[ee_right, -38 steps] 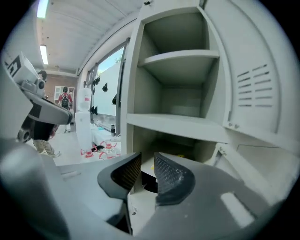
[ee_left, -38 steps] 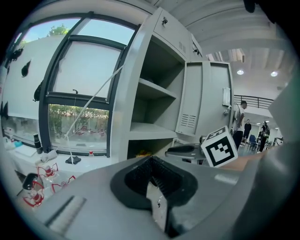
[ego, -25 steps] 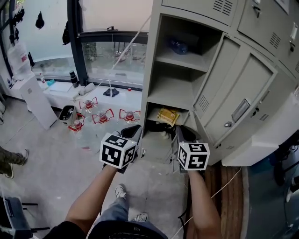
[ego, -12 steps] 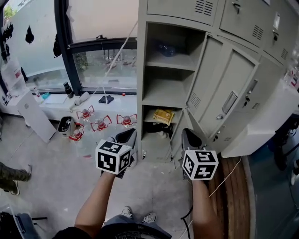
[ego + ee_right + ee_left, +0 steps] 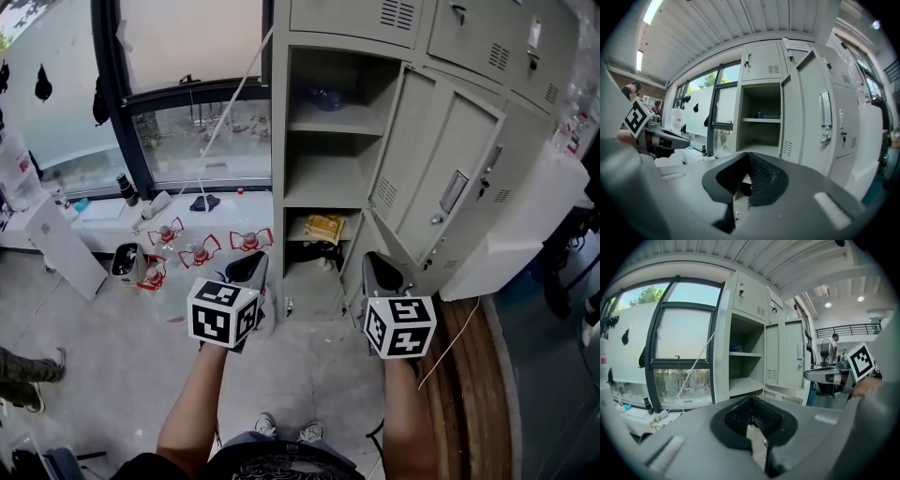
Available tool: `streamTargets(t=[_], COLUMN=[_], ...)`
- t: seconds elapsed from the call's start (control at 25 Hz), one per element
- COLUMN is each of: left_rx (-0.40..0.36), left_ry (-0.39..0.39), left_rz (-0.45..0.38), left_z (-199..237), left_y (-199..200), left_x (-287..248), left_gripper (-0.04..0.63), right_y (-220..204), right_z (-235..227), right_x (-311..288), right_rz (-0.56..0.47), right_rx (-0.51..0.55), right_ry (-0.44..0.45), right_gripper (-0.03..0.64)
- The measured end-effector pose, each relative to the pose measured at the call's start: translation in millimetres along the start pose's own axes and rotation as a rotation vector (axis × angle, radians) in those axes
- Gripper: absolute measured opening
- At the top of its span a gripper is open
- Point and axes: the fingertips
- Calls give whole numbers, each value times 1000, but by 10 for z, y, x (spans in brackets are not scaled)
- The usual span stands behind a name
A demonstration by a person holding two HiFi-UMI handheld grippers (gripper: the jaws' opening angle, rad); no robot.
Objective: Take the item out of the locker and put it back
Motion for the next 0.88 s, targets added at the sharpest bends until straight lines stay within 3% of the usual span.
streamTargets(t=[0.88], left_rx=[-3], left_ry=[0], left_rz=[-25], left_z=[197], left_y=[69], left_x=[102], left_gripper=[2], right_y=[53], right_z=[168], right_x=[8], right_rz=[-10], right_rx=[-5], right_ry=[-11], right_gripper=[25])
Point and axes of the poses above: the fingertips, and each gripper's own axes: x backward along the fingers, z to its left, y out of its top, and after that the axes turned 12 degrees about -y, right-handed
